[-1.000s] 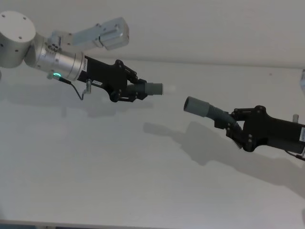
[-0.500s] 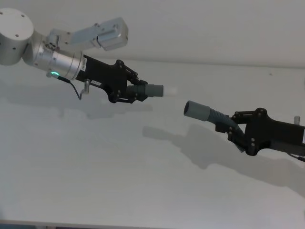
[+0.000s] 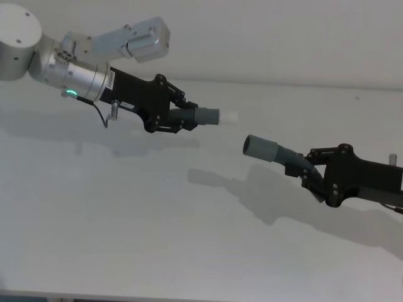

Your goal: Use both hands to pick up one end of the pipe from the table, align the ends, and insert them.

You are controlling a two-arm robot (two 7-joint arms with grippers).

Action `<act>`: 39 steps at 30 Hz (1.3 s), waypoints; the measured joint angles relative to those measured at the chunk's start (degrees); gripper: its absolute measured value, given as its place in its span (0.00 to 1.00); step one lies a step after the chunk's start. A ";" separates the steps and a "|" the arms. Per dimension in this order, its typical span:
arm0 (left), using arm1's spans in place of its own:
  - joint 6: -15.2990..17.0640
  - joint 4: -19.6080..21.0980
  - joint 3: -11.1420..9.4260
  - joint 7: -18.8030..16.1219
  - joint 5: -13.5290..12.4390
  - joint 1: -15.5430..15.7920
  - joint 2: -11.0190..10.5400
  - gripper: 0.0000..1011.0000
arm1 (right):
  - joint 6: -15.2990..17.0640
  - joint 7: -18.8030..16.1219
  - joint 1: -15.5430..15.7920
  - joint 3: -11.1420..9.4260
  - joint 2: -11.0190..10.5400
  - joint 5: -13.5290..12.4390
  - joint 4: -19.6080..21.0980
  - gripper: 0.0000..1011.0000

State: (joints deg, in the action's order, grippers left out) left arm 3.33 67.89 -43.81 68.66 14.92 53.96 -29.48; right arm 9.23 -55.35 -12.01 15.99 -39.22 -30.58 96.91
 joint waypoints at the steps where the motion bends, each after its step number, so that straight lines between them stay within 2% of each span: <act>1: -0.02 0.38 0.00 0.20 0.20 0.04 -0.13 0.34 | -0.01 -0.01 0.00 0.00 -0.01 -0.01 0.00 0.18; 17: 1.15 5.74 -0.63 1.51 1.22 -0.05 -2.38 0.34 | -0.09 -0.18 0.00 0.00 -0.09 -0.10 0.00 0.18; 39: 3.68 13.07 -1.70 1.09 1.35 -0.55 -5.61 0.34 | -0.10 -0.25 0.00 0.00 -0.14 -0.12 0.00 0.18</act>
State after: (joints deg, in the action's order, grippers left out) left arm 7.01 80.97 -45.51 69.76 16.27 53.41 -35.09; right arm 9.13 -55.59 -12.02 15.98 -39.36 -30.70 96.91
